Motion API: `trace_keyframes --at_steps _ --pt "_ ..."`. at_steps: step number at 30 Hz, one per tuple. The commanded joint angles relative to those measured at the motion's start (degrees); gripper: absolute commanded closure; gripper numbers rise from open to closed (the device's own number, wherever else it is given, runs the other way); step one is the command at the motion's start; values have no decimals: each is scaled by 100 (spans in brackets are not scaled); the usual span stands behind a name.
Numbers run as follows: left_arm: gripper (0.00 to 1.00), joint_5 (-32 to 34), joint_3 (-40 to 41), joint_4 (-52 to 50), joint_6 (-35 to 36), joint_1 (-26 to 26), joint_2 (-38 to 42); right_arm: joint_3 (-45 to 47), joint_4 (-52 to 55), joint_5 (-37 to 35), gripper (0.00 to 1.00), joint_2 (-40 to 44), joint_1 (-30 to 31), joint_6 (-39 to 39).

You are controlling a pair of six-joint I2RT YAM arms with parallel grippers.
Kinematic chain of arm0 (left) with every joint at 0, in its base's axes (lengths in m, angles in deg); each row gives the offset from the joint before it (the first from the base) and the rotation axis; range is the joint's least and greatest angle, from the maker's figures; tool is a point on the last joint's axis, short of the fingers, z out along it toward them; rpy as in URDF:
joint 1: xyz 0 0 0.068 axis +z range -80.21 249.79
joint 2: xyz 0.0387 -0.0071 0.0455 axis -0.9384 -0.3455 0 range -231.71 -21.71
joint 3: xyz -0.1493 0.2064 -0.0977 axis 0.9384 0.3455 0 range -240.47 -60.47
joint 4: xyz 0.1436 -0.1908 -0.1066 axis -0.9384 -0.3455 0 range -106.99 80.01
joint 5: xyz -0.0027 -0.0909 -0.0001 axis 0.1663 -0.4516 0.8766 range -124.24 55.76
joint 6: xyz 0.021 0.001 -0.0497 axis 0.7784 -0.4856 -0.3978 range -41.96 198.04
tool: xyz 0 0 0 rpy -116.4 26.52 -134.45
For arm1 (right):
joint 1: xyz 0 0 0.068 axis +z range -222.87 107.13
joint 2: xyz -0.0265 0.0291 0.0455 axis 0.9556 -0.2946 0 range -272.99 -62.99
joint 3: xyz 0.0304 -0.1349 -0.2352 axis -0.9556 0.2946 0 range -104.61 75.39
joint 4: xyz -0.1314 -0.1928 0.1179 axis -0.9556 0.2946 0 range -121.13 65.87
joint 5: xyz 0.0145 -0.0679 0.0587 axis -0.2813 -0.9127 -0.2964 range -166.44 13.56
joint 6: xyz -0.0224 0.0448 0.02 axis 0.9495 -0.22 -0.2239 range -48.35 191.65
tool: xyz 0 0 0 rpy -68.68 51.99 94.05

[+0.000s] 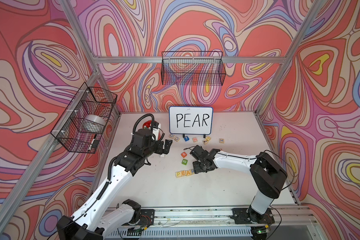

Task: Spell the uppercase word “pear” with letter blocks
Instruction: Move the letter block to the center of the board, then adjust the letter block at the center of the board.

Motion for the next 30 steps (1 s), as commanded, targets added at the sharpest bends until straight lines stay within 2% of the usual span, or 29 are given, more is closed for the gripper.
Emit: trace_keyframes --at_steps 1,6,9,13,15,18,30 --pt "0 189 -342 -307 -216 -42 -205 225 -378 65 24 348 37 -155" --pt "0 722 -660 -702 -476 -403 -593 461 -306 19 24 544 90 -124" --pt "0 846 -722 -900 -912 -560 -790 596 -292 72 24 668 160 -85" --pt "0 993 -415 -818 -1615 -729 -884 751 -459 249 23 746 319 -85" --pt "0 1038 -212 -711 -1942 -766 -903 805 -578 339 18 714 386 -108" --pt "0 1004 85 -367 -2294 -774 -963 836 -706 252 16 665 531 -211" --pt "0 1211 229 -418 -2405 -783 -931 744 -961 281 15 211 758 -340"
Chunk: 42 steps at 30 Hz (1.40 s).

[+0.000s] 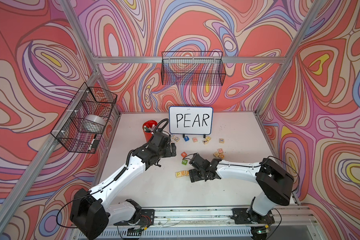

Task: Spell the uppercase word “pear” with letter blocks
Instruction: Adjust the letter block at the center of the board.

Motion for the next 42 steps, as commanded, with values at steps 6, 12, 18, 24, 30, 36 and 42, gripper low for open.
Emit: trace_keyframes --at_steps 6,12,18,24,30,36,42 --pt "0 218 191 63 -146 -22 243 -143 24 -189 15 -264 50 -139" --pt "0 280 217 69 -129 -22 311 -266 105 -312 16 -433 51 -155" --pt "0 319 233 44 -86 -23 370 -280 96 -252 16 -399 51 -23" --pt "0 332 235 41 -59 -22 399 -105 218 -257 16 -53 53 176" --pt "0 340 231 51 -65 -22 421 -171 728 -1135 15 278 6 -159" --pt "0 348 226 35 -38 -22 474 -177 714 -1397 15 174 -207 -392" --pt "0 351 235 9 -24 -22 476 -81 472 -1292 15 85 -357 -332"
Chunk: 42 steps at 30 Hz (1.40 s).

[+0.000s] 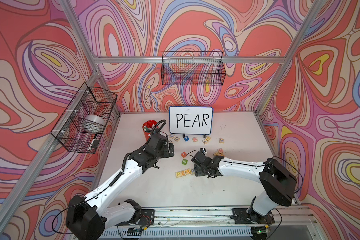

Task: Spell the uppercase word “pear” with letter blocks
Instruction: Adjust the letter block at the center of the board.

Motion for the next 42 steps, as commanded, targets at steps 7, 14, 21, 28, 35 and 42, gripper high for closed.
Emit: trace_keyframes --at_steps 7,14,21,28,35,42 --pt "0 176 75 -62 -17 -22 148 -17 -298 181 15 -340 -108 178" --pt "0 210 92 -93 -17 -27 166 -24 -369 247 15 -310 -108 275" --pt "0 207 93 -80 -20 -22 162 -36 -353 227 15 -241 -111 312" --pt "0 240 119 -98 -16 -25 203 -366 -151 -213 15 -186 -142 414" --pt "0 308 222 -98 -79 -22 353 -681 -699 216 14 -394 -149 417" --pt "0 367 242 -175 -71 -22 446 -994 -836 527 15 -1038 -142 468"
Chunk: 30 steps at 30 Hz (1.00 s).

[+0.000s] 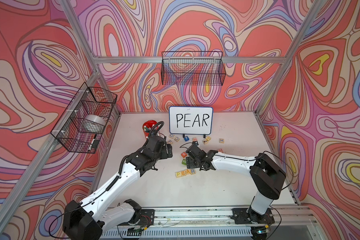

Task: Spell the uppercase word “pear” with letter blocks
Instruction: Adjust the letter block at the center of the board.

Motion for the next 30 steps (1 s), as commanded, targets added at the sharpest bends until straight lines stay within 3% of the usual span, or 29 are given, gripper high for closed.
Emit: trace_keyframes --at_steps 1,30 --pt "0 174 70 -171 -58 -22 141 -74 -83 163 15 -257 -17 96" --pt "0 284 96 -184 -6 -22 186 -127 111 144 16 -505 98 584"
